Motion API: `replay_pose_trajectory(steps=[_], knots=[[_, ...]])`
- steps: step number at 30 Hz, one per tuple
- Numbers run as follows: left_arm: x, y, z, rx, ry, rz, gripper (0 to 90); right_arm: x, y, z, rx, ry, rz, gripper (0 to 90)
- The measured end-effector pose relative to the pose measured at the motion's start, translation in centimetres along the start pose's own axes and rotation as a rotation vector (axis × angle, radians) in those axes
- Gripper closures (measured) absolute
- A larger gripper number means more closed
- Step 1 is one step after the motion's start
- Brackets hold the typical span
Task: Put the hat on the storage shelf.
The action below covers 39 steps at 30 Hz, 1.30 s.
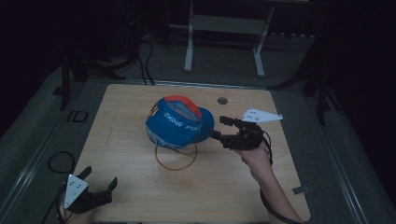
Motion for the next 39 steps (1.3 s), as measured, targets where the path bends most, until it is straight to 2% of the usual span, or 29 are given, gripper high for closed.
replay_pose_trajectory(steps=[2, 5, 8, 11, 14, 17, 23, 26, 32, 39], knots=[[0.0, 0.0, 0.0, 0.0, -0.003, 0.001, 1.3, -0.2, -0.1, 0.8, 0.002, -0.002, 0.001, 25.3], [0.1, 0.0, 0.0, -0.001, -0.006, 0.003, 1.3, -0.4, -0.3, 1.9, -0.008, 0.003, -0.022, 18.3], [0.1, -0.1, 0.0, -0.004, -0.004, 0.002, 1.3, -0.8, -0.3, 3.0, -0.015, 0.008, -0.003, 13.8], [0.1, 0.0, 0.0, -0.003, -0.007, 0.002, 1.3, -1.3, -0.1, 4.3, -0.017, 0.001, 0.014, 13.6], [0.1, 0.0, 0.0, -0.001, -0.007, 0.0, 1.3, -1.6, 0.3, 5.4, -0.005, -0.001, 0.008, 13.5], [0.0, 0.1, 0.0, 0.0, -0.004, 0.003, 1.3, -2.1, 1.4, 7.7, 0.052, -0.003, 0.003, 13.4], [0.0, 0.1, 0.0, -0.001, -0.004, 0.006, 1.2, -2.4, 2.3, 9.9, 0.088, -0.001, 0.001, 13.3], [0.0, 0.0, 0.1, -0.001, -0.003, 0.006, 1.3, -2.7, 2.5, 10.8, 0.094, -0.017, 0.023, 13.4], [-0.1, 0.2, 0.1, 0.016, 0.007, 0.003, 1.3, -3.1, 2.8, 13.4, 0.124, -0.018, 0.027, 13.5], [-0.1, 0.2, 0.2, 0.016, 0.006, 0.011, 1.3, -2.8, 2.9, 15.6, 0.162, -0.05, 0.025, 13.7]])
Point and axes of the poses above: each handheld gripper's, and its own axes: y roughly forward along the jaws, z roughly out of its underside, x roughly to its left, the point moved 5 cm from there along y, roughly forward along the jaws, and after that the axes turned 15 degrees about x, right-handed, at the moved point
